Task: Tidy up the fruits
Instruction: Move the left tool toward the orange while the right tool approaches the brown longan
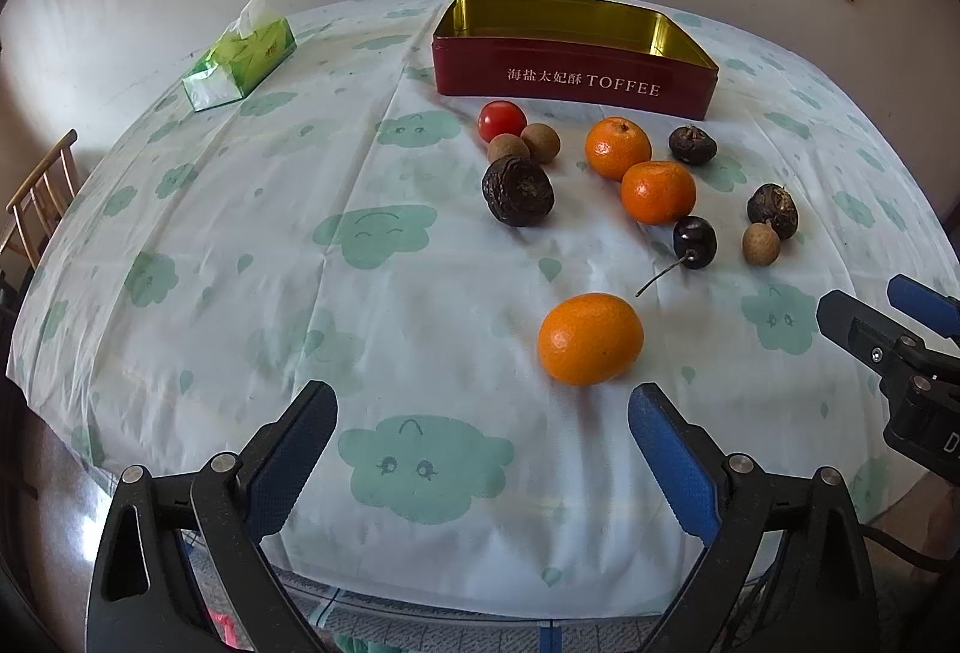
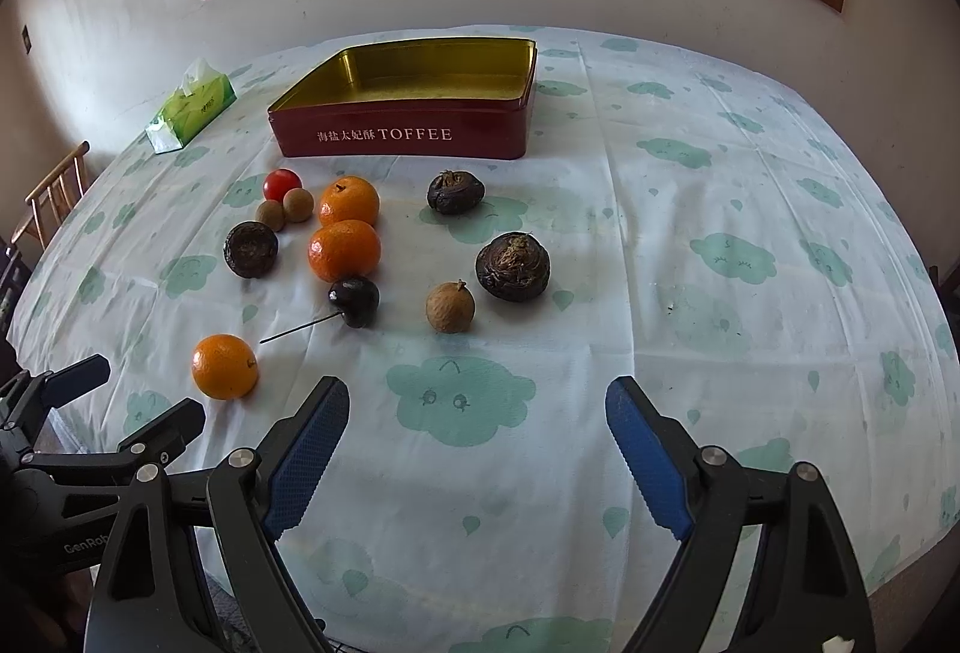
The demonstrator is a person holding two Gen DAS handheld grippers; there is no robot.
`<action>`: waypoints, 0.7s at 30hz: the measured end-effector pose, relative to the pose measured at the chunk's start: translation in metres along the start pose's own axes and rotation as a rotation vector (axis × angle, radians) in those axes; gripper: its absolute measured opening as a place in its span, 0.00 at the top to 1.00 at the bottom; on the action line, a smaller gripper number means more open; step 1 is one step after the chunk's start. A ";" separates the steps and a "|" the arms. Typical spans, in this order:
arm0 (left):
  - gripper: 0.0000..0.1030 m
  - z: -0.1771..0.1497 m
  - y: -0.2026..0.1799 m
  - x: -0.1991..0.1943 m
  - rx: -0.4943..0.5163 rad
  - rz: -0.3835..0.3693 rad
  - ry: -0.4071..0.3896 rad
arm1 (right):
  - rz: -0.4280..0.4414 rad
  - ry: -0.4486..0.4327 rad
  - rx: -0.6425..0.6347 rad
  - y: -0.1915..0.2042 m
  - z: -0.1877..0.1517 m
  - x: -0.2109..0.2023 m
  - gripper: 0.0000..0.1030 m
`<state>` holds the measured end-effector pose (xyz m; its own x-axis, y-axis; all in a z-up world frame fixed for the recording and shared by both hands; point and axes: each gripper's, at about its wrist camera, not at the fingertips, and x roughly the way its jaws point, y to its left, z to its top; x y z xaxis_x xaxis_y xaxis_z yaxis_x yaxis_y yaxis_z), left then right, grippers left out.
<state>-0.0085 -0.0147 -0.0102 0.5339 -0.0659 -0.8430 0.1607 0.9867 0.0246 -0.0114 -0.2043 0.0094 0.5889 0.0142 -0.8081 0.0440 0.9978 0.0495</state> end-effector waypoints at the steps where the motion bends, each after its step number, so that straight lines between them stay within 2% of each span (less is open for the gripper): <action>1: 0.06 0.000 0.000 0.001 0.000 -0.001 0.001 | 0.000 0.001 0.000 0.000 0.000 0.000 0.17; 18: 0.06 0.001 -0.001 0.004 0.001 -0.031 0.011 | 0.003 0.014 0.005 -0.001 -0.001 0.003 0.17; 21: 0.11 0.001 0.000 0.006 -0.003 -0.043 0.015 | 0.003 0.015 0.006 -0.001 -0.002 0.003 0.17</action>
<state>-0.0042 -0.0149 -0.0143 0.5138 -0.1057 -0.8514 0.1801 0.9836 -0.0134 -0.0111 -0.2050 0.0057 0.5773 0.0186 -0.8163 0.0470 0.9973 0.0560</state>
